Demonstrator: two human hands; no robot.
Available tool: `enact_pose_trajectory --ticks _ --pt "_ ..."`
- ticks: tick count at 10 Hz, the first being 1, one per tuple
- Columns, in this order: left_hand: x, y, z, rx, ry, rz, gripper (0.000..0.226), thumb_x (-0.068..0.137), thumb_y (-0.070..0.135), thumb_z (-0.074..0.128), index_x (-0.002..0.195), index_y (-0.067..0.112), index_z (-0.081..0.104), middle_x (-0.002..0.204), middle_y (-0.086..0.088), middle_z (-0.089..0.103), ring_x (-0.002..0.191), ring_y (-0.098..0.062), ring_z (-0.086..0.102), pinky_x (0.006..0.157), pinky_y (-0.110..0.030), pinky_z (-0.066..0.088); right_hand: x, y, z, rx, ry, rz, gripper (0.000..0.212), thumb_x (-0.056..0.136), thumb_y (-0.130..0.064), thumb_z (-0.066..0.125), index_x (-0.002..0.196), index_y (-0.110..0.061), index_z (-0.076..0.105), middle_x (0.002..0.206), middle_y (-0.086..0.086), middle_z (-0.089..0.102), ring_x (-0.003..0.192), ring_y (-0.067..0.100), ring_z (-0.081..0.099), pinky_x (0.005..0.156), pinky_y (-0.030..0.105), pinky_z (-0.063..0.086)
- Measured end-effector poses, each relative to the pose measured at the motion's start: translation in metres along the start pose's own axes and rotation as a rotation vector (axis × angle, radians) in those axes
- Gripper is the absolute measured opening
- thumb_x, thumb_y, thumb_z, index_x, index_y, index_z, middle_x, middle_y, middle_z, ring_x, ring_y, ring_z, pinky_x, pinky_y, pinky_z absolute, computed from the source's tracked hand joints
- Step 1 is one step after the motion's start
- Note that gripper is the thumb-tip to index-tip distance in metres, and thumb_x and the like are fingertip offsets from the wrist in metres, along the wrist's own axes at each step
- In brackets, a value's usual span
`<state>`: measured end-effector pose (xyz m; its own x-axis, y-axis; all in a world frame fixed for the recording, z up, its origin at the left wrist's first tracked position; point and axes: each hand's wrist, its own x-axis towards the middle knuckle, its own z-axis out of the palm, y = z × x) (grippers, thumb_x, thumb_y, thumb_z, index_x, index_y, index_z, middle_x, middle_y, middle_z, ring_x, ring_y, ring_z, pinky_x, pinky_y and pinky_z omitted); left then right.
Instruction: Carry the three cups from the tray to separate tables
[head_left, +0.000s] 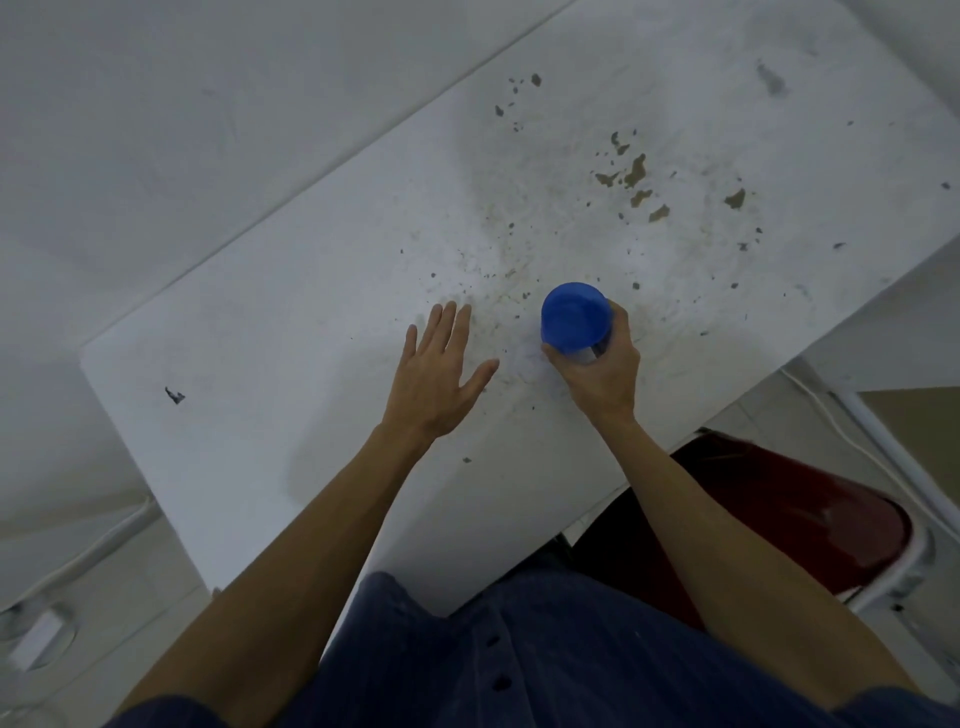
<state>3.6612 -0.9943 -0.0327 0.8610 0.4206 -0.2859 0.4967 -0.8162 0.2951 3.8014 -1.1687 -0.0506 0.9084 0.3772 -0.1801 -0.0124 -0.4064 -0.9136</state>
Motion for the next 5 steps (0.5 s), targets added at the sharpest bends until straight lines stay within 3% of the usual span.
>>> enact_pose_trajectory --ticks 3,4,5 --pt "-0.009 0.006 0.002 0.002 -0.012 -0.027 0.083 0.103 0.068 0.024 0.166 0.017 0.007 0.173 -0.006 0.009 0.160 -0.023 0.004 0.130 -0.050 0.007 -0.001 0.001 -0.006 -0.014 -0.039 0.062 0.076 0.079 -0.017 0.091 0.139 -0.033 0.046 0.122 -0.030 0.057 0.110 -0.023 0.055 0.092 -0.001 0.044" --pt "-0.018 0.007 0.000 -0.001 -0.009 -0.035 0.082 0.104 0.068 0.026 0.166 0.017 0.007 0.174 -0.006 0.008 0.161 -0.023 0.005 0.130 -0.048 0.005 -0.008 0.005 -0.008 -0.041 -0.074 0.109 0.083 0.083 -0.027 0.089 0.151 -0.029 0.042 0.144 -0.014 0.058 0.133 0.000 0.054 0.109 0.017 0.044" --pt "-0.035 0.010 -0.004 -0.034 0.004 -0.050 0.082 0.104 0.069 0.025 0.166 0.019 0.006 0.174 -0.004 0.006 0.161 -0.022 0.004 0.130 -0.049 0.005 -0.028 0.003 -0.011 -0.097 -0.090 0.182 0.095 0.090 -0.031 0.082 0.165 -0.020 0.025 0.167 0.002 0.037 0.152 0.021 0.039 0.125 0.043 0.036"
